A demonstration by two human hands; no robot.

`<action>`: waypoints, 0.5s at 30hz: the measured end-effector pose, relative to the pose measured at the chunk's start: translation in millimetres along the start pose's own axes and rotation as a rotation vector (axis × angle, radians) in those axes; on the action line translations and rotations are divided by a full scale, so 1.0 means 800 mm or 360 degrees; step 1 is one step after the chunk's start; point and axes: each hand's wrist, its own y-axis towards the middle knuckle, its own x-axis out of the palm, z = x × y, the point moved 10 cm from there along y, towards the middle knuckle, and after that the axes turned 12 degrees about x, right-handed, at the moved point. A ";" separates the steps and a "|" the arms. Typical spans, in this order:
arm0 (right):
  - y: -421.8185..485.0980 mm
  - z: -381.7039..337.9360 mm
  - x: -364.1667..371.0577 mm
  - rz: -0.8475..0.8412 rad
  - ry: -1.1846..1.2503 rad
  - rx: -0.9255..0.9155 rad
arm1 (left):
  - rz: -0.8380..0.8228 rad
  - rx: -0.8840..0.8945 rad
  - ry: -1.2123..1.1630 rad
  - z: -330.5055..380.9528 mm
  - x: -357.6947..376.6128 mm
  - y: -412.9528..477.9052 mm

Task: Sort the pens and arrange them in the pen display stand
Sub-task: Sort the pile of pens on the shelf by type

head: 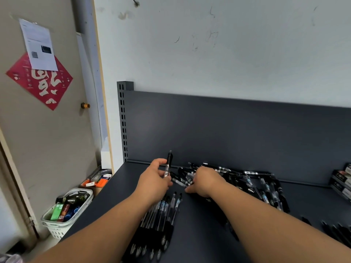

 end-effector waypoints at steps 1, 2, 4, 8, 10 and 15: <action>0.000 0.002 -0.001 0.0033 0.0029 -0.0002 | 0.0001 -0.0006 -0.0008 -0.001 0.000 0.001; 0.000 0.004 -0.004 0.0070 0.0056 -0.0006 | 0.0001 -0.0010 -0.0017 -0.002 0.001 0.002; -0.001 0.007 -0.008 0.0131 0.0112 -0.0018 | -0.0003 -0.0013 -0.0024 -0.004 0.003 0.004; -0.004 0.004 -0.007 0.0153 0.0105 -0.0044 | 0.0005 -0.0002 -0.0012 -0.004 0.005 0.006; -0.003 0.003 -0.001 0.0125 0.0117 -0.0047 | 0.0004 -0.0006 -0.0021 -0.006 0.008 0.006; -0.001 0.005 -0.003 0.0180 0.0191 -0.0058 | 0.0005 -0.0008 -0.0044 -0.007 0.009 0.006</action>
